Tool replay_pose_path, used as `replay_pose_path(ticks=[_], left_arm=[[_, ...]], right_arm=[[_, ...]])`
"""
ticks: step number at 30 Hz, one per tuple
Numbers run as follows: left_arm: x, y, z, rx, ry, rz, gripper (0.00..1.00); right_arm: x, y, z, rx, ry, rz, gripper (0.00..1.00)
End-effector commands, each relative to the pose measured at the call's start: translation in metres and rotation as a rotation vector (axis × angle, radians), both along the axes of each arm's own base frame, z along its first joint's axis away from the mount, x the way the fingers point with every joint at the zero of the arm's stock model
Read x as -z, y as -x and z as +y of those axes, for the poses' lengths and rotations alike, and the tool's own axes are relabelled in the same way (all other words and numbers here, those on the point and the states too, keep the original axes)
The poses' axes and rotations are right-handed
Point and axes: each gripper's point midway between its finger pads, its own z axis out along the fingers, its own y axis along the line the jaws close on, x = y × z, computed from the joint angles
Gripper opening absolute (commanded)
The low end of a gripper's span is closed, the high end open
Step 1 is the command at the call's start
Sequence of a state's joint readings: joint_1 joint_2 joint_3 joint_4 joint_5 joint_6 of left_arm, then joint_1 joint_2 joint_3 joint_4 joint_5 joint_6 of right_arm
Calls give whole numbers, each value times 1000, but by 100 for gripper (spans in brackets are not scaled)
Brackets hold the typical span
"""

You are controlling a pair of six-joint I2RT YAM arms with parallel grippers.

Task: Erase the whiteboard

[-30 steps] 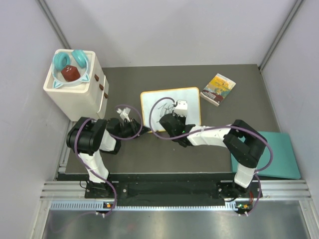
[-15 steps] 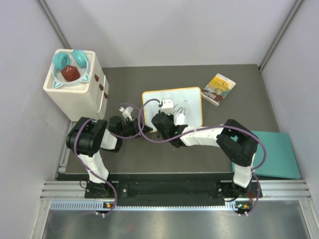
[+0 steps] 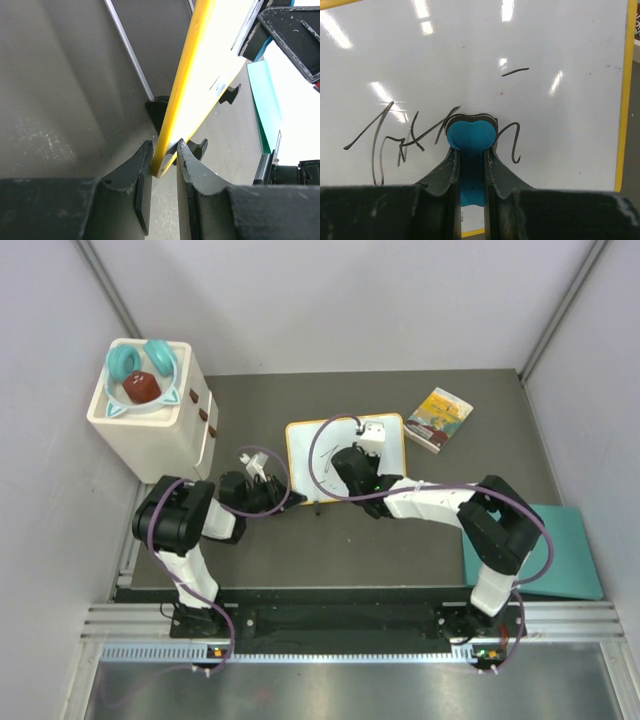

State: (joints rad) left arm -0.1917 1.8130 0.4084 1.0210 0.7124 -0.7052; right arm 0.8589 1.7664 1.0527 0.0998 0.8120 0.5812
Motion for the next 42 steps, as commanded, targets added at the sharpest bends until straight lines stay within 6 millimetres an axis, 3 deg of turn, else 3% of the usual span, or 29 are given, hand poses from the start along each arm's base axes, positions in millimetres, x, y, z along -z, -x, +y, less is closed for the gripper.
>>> replay_pose_path(ticks=[1,5,7,8,11,15,21,26,30,33,40,42], left_arm=[[35,-8,24,-144,-133,87,0],[35,-7,23,-130,-129,82,0],[35,-7,23,-128,-129,82,0],[35,-7,22,-127,-130,84,0],[35,-7,22,-125,-128,80,0],[34,-7,22,-121,-129,76,0],[33,-6,21,-118,-128,71,0],[33,-6,22,-120,-130,69,0],[32,-6,22,-120,-127,66,0],[33,-5,22,-118,-127,68,0],[33,-6,21,-116,-128,66,0],[32,-6,21,-113,-127,66,0]], right_arm=[[4,1,-17,24,55,-13,0],[7,10,14,-69,121,-25,0],[19,16,29,-122,181,-7,0],[16,23,50,-171,176,-19,0],[23,39,85,-281,221,-31,0],[21,49,116,-369,233,-64,0],[10,45,122,-363,208,-103,0],[-12,32,134,-354,213,-161,0],[-9,16,129,-318,234,-157,0],[2,3,108,-263,224,-117,0],[31,-7,35,-101,198,-10,0],[31,-9,16,-34,160,10,0]])
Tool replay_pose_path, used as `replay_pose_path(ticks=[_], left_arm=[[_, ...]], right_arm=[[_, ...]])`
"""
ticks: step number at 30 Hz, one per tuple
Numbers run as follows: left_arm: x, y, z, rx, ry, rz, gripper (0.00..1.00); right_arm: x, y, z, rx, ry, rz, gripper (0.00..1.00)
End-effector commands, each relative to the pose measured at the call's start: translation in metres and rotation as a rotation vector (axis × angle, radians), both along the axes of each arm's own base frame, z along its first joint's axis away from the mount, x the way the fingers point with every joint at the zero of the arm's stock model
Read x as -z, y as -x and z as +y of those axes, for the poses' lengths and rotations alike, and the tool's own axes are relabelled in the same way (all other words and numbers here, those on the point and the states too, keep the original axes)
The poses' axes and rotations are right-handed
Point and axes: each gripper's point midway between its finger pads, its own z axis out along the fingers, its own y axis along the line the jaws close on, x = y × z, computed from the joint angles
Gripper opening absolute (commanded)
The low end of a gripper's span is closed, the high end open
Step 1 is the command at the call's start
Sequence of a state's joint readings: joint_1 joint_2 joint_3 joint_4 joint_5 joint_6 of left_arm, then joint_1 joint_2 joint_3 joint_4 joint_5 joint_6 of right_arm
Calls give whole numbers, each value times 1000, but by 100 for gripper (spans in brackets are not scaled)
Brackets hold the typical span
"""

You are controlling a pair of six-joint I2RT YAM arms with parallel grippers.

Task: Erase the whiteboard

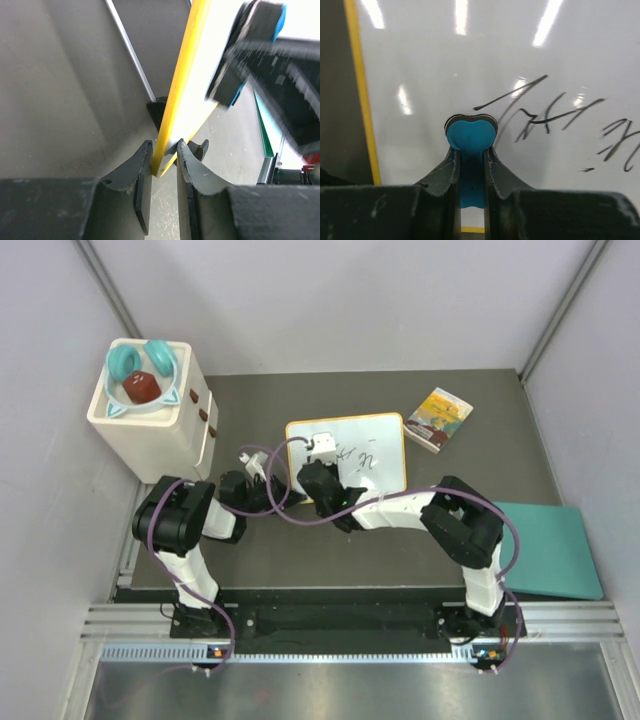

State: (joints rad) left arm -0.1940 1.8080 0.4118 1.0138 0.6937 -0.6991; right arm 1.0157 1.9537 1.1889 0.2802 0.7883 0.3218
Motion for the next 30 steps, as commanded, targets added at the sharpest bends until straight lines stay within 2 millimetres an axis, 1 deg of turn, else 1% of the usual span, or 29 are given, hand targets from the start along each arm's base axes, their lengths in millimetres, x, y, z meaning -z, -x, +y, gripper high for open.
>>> replay_pose_path(ticks=[1,3,4,6,8,9,10,11,12,13,16,17,19,22,26,30], left_arm=[[33,-3,20,-102,-116,74,0],[34,-3,20,-103,-119,79,0],[34,-3,20,-101,-120,79,0],[34,-3,19,-99,-121,80,0],[34,-3,19,-99,-122,81,0],[34,-3,19,-98,-123,80,0],[34,-4,19,-97,-124,80,0],[35,-3,19,-93,-128,81,0],[35,-3,18,-94,-130,83,0],[36,-2,18,-90,-131,84,0],[35,-3,18,-90,-133,81,0],[36,-3,18,-89,-136,83,0],[35,-4,18,-89,-136,80,0],[35,-4,17,-86,-136,77,0],[35,-4,17,-87,-136,79,0],[36,-4,19,-96,-140,86,0]], right_arm=[[31,-20,-96,270,51,95,0],[30,-17,-108,310,9,104,0],[36,-12,-116,326,22,118,0],[34,-8,-122,352,-10,123,0],[37,-8,-134,387,-26,142,0],[36,-6,-138,412,-56,151,0],[39,-9,-147,437,-73,167,0],[42,-8,-154,454,-80,188,0],[44,-9,-158,483,-122,202,0],[45,-11,-167,500,-147,223,0],[50,-8,-184,552,-196,262,0],[50,-10,-193,574,-209,264,0],[52,-8,-197,588,-229,276,0],[49,-9,-202,615,-223,264,0],[54,-10,-200,619,-232,277,0],[61,-6,-198,641,-257,304,0]])
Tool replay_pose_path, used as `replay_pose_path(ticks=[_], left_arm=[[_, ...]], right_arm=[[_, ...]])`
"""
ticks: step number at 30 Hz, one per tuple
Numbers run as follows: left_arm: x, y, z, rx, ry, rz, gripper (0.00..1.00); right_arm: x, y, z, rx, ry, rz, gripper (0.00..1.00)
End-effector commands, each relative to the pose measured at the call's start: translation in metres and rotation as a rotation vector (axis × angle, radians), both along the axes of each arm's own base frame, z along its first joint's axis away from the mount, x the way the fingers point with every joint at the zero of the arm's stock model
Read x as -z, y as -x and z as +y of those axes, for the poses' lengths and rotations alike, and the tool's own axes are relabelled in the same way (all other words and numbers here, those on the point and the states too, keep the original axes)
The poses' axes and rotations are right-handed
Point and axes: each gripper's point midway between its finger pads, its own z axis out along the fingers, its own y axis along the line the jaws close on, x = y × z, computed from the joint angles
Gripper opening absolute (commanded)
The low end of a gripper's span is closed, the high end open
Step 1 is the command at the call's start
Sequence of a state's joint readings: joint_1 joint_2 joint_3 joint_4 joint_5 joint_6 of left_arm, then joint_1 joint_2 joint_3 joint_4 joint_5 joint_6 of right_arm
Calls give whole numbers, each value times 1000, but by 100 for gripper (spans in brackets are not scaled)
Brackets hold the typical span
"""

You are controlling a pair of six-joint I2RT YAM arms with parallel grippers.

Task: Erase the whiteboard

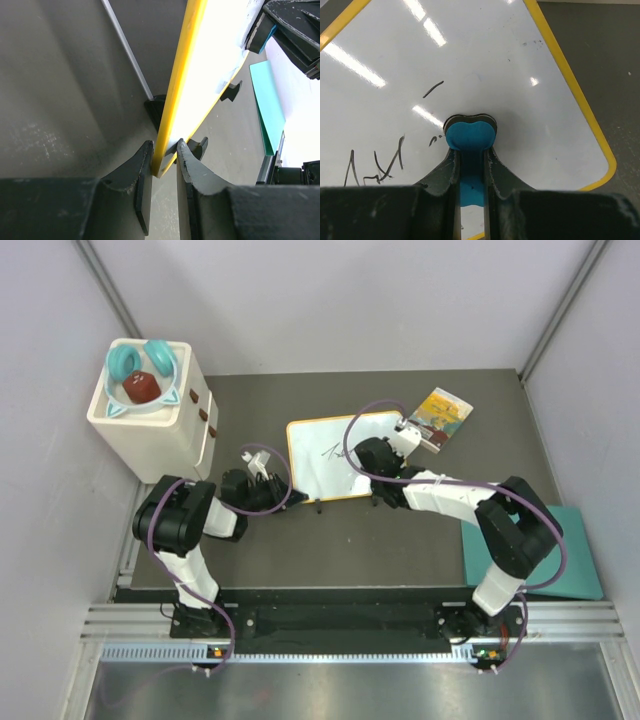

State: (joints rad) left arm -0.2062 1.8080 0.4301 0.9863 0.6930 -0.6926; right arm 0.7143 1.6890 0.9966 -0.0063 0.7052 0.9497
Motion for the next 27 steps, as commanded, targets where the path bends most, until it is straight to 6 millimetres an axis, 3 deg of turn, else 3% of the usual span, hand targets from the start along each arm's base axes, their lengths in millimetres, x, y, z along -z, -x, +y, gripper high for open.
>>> replay_pose_path(ticks=[1,6,9,18,22,27], left_arm=[[37,-3,23,-112,-137,84,0],[40,-4,25,-132,-148,97,0],[39,-5,25,-134,-147,95,0],[39,-3,24,-122,-143,91,0],[39,-3,24,-118,-143,90,0],[38,-3,24,-119,-142,88,0]], right_arm=[[61,23,-54,113,145,197,0],[70,39,-58,142,99,244,0],[67,42,-48,118,97,228,0],[72,61,31,-87,248,248,0],[92,83,48,-149,246,302,0],[113,110,56,-176,235,358,0]])
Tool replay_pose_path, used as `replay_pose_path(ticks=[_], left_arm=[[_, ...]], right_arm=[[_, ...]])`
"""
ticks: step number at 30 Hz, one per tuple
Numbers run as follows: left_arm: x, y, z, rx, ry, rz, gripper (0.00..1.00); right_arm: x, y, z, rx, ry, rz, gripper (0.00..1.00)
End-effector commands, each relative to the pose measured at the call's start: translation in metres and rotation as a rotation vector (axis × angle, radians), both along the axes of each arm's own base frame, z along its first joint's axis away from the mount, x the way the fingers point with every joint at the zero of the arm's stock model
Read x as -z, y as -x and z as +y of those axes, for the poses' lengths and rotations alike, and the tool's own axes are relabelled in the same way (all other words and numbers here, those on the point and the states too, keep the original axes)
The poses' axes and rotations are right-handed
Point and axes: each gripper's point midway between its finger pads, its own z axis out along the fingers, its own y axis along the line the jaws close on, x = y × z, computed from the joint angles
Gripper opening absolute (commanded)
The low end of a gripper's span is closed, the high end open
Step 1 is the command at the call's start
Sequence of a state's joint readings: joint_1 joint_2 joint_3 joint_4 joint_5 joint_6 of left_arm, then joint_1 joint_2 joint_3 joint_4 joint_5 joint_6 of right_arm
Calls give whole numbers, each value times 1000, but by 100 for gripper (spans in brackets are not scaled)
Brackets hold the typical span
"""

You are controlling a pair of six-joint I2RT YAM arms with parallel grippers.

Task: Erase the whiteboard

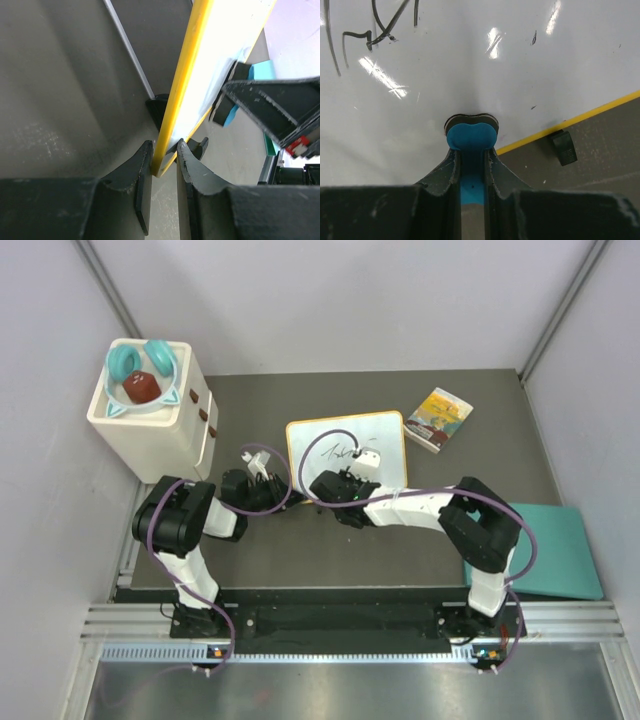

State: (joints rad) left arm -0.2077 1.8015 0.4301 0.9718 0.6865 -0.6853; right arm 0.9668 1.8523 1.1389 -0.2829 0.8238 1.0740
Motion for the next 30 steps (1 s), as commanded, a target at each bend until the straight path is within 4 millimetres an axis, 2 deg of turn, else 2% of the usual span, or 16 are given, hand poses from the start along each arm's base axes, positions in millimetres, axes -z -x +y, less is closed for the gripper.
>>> replay_pose_path(ticks=[1,5,10,14,18,21,25,30], left_arm=[[38,-4,23,-116,-135,85,0],[38,-3,23,-113,-134,87,0],[38,-3,22,-108,-134,85,0],[35,-2,21,-97,-128,68,0],[34,-2,20,-95,-126,65,0],[34,-2,20,-93,-124,66,0],[36,-2,20,-94,-127,73,0],[38,-3,20,-96,-138,82,0]], right_arm=[[70,46,-11,-49,70,235,0],[60,38,-23,-12,104,197,0],[30,14,-47,53,96,138,0],[20,-6,-87,159,84,142,0],[12,-17,-109,212,58,119,0],[2,-30,-114,216,51,90,0],[-20,-48,-109,200,69,31,0],[-45,-68,-87,132,13,-46,0]])
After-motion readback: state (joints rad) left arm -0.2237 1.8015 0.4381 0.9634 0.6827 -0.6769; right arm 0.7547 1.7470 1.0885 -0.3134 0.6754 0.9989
